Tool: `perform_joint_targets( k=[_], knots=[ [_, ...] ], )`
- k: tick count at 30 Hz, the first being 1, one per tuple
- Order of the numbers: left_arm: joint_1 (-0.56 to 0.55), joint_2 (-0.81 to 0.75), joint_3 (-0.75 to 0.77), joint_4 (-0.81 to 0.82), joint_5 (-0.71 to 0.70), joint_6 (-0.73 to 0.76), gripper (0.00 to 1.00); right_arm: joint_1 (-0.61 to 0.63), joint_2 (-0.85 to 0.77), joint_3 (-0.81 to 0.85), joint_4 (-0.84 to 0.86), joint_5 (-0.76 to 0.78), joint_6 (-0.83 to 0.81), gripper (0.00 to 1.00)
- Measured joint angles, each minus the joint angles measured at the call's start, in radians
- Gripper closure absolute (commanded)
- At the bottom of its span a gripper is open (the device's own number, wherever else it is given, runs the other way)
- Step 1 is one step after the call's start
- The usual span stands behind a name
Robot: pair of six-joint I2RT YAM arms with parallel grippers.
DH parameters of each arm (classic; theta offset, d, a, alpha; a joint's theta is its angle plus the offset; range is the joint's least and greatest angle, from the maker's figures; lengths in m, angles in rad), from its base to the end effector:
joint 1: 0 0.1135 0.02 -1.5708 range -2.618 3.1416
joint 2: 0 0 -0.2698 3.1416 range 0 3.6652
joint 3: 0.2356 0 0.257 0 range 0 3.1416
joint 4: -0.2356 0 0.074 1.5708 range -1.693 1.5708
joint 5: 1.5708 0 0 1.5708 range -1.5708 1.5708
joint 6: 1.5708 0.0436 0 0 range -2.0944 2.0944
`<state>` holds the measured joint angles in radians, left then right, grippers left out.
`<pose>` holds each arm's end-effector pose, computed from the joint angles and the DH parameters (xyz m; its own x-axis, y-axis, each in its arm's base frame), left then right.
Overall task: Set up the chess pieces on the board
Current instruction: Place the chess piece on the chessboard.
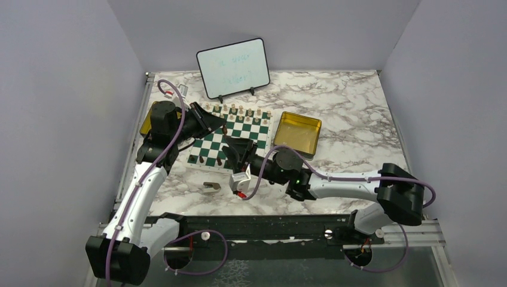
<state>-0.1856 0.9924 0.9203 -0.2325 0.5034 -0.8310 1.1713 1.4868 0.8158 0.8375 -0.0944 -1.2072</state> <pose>0.2252 -0.0637 0.3476 -0.6522 -0.5358 -0.5362 0.1962 0.5640 -0.8021 0.1309 0.3205 0.2934 0.9139 -0.2276 -0.3361 -0.2788 0.2500 -0.9273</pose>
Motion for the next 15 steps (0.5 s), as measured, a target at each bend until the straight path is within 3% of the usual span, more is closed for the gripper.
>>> perform_joint_targets(
  k=[15],
  knots=[
    [0.0,0.001,0.002,-0.005,0.058,0.003,0.87,0.021,0.104,0.016,0.038,0.121,-0.166,0.6]
  ],
)
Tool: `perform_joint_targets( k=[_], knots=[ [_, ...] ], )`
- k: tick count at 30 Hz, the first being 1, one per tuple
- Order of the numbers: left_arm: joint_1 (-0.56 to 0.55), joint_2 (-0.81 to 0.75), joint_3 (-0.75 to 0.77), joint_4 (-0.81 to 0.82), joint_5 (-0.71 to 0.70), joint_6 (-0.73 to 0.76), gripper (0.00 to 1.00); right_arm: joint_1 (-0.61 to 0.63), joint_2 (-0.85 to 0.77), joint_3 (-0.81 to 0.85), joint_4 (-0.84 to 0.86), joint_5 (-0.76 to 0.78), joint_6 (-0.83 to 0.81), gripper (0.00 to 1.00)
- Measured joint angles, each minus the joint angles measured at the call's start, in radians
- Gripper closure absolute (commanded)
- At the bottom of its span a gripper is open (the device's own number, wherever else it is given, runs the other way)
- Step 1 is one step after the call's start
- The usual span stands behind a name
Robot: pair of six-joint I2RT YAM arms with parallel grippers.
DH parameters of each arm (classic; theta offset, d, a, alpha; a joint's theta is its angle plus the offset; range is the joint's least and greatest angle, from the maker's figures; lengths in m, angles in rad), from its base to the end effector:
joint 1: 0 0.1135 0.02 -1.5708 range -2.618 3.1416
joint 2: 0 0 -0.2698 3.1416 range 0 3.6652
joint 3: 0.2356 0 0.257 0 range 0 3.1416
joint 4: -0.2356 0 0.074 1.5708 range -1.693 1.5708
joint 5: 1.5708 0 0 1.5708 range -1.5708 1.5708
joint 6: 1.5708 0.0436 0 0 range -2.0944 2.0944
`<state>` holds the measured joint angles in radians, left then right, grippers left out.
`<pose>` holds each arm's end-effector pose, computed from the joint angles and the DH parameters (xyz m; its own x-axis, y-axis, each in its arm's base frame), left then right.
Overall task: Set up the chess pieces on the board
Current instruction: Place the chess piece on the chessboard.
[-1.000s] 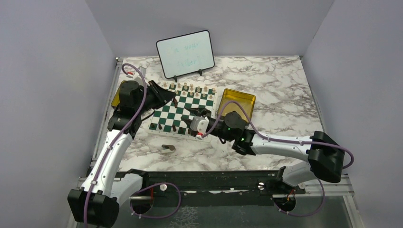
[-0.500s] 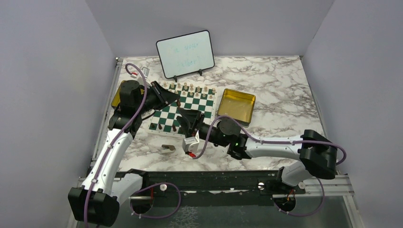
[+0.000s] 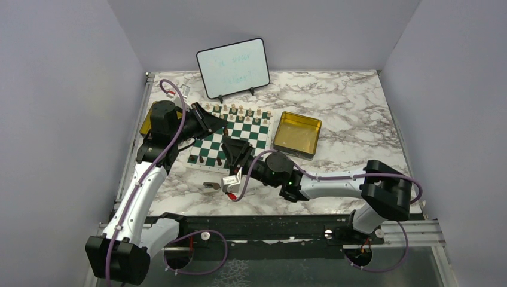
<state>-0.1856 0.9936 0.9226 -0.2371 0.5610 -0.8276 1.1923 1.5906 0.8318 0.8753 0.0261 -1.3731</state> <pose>0.2237 -0.0656 0.3481 -0.6836 -0.5060 -0.5260 0.2234 0.5410 -0.8108 0.1358 0.3385 0.2685 0.9099 -0.3646 -0.1981 -0.1385 0.1832 -0.9733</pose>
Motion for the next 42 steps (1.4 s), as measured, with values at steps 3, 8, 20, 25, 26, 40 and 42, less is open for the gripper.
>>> perform_joint_targets(
  k=[3,8,20,25,26,40,42],
  knots=[
    [0.0,0.0,0.003,-0.005,0.0,0.005,0.87,0.0,0.008,0.0,0.023,0.018,-0.019,0.63],
    [0.0,0.0,0.005,-0.024,0.007,0.014,0.87,0.001,0.017,0.0,0.051,0.044,-0.039,0.69],
    [0.0,0.0,0.016,-0.046,0.006,0.045,0.87,0.008,0.024,0.0,0.073,0.067,-0.044,0.99],
    [0.0,0.0,0.016,-0.051,-0.003,0.061,0.87,0.011,0.024,0.0,0.072,0.067,0.02,0.99],
    [0.0,0.0,0.016,-0.054,-0.01,0.068,0.87,0.011,0.024,0.0,0.072,0.067,0.036,0.99],
    [0.0,-0.004,0.057,-0.12,-0.311,0.264,0.88,0.011,-0.048,0.012,-0.014,0.154,0.549,0.99],
    [0.0,-0.005,0.057,-0.13,-0.354,0.295,0.88,0.011,-0.048,0.039,-0.068,0.174,0.635,0.99]
  ],
)
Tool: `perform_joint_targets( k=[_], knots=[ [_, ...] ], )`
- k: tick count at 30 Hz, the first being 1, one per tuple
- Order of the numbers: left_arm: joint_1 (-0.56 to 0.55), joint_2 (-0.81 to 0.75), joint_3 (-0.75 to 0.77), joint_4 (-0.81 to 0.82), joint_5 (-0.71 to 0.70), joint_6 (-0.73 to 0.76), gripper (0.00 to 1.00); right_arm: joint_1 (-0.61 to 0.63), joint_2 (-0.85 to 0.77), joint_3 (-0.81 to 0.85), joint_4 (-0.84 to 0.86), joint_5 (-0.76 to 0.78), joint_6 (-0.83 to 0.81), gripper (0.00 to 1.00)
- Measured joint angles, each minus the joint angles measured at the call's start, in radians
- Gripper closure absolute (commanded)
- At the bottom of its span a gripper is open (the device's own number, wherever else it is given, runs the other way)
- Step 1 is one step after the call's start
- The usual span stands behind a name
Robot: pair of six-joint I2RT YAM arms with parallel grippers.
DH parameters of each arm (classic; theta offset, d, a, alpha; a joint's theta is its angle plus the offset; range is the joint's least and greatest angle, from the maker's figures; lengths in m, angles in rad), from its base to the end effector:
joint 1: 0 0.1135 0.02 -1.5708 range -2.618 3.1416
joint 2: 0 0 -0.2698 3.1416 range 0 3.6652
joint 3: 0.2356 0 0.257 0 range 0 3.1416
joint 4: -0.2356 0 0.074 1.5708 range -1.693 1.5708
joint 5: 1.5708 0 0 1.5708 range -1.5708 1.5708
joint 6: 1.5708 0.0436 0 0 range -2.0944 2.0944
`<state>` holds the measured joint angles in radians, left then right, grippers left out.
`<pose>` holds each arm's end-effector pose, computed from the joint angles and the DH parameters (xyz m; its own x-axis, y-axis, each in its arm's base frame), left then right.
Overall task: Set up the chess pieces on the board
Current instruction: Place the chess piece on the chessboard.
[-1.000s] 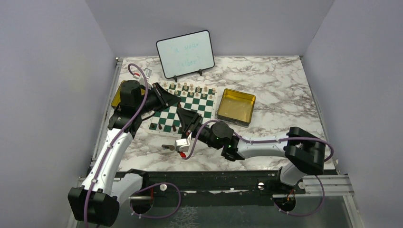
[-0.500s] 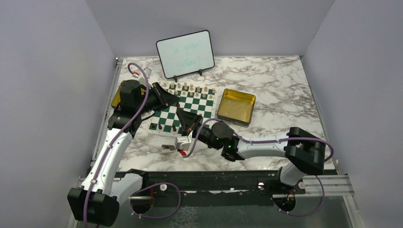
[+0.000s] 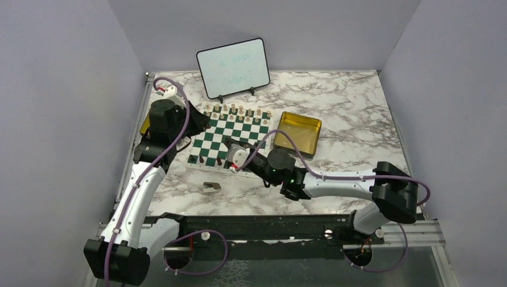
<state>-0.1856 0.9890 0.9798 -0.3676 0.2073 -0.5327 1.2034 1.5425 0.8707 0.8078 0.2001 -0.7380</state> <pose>0.2250 -0.0514 0.3537 -0.4988 -0.4120 -0.7626 0.1339 0.8326 -0.5375 0.1377 0.3338 0.2904 0.6038 -0.2669 -0.7511 -0.5916 0.4815 -0.6467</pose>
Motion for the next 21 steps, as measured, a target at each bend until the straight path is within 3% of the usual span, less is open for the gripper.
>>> perform_joint_targets(
  k=[11,21],
  knots=[
    [0.0,-0.045,-0.01,-0.037,-0.218,0.134,0.88,-0.052,0.069,0.188,-0.285,0.072,0.424,0.99],
    [-0.007,-0.06,-0.044,-0.044,-0.309,0.171,0.88,-0.139,0.242,0.308,-0.496,0.047,0.66,0.99]
  ],
)
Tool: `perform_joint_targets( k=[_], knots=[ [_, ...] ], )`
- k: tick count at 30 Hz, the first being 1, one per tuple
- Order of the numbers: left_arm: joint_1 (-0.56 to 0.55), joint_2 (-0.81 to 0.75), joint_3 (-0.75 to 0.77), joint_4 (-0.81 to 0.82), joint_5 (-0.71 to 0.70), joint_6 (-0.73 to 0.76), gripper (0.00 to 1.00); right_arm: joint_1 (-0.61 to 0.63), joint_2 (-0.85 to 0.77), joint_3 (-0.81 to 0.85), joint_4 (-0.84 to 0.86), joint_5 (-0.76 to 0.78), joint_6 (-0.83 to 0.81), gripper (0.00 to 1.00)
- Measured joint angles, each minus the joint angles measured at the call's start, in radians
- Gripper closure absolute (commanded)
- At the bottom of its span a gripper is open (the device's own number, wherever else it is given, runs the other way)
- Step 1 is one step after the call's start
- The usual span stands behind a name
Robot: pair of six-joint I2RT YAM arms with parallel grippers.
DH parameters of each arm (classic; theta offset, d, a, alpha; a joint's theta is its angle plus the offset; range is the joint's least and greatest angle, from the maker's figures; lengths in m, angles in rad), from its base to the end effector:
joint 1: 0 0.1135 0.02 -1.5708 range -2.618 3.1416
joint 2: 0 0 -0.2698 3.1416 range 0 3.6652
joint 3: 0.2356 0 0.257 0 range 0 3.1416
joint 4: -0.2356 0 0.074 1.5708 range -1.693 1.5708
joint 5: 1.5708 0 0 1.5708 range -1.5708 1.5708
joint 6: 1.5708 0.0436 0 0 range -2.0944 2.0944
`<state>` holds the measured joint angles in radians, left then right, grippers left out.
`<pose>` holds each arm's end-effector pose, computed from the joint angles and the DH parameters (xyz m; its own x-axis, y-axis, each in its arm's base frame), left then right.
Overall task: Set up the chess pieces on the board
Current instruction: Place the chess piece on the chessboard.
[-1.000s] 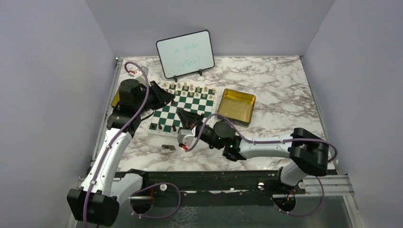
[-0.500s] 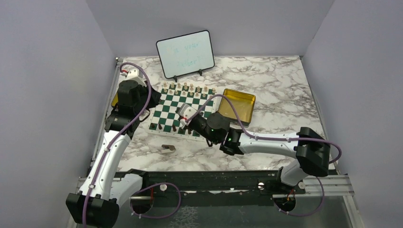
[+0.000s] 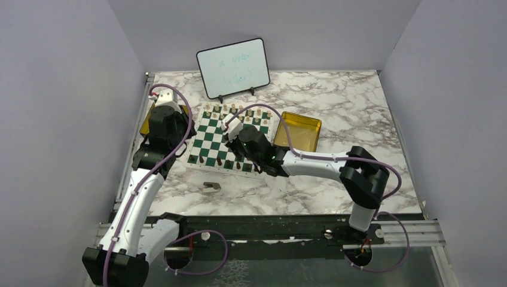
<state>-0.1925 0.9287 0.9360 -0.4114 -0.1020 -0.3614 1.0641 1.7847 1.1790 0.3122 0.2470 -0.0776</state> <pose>0.2127 -0.0369 0.3452 -0.3958 -0.2812 -0.8742 -0.0444 0.9567 -0.2877 0.2171 0.3692 0.2506 -0.0831 -0.3045 -0.9489 -0.7429 0.6536 -0.1447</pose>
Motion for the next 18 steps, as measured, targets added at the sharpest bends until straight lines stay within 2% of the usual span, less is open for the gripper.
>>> perform_joint_targets(
  k=[10,18],
  knots=[
    [-0.004,-0.004,-0.014,-0.003,-0.03,0.007,0.88,-0.045,0.101,0.062,-0.077,-0.069,0.129,0.99],
    [-0.004,-0.008,-0.016,-0.003,-0.039,0.008,0.88,-0.058,0.139,0.063,-0.077,-0.078,0.142,0.99]
  ],
)
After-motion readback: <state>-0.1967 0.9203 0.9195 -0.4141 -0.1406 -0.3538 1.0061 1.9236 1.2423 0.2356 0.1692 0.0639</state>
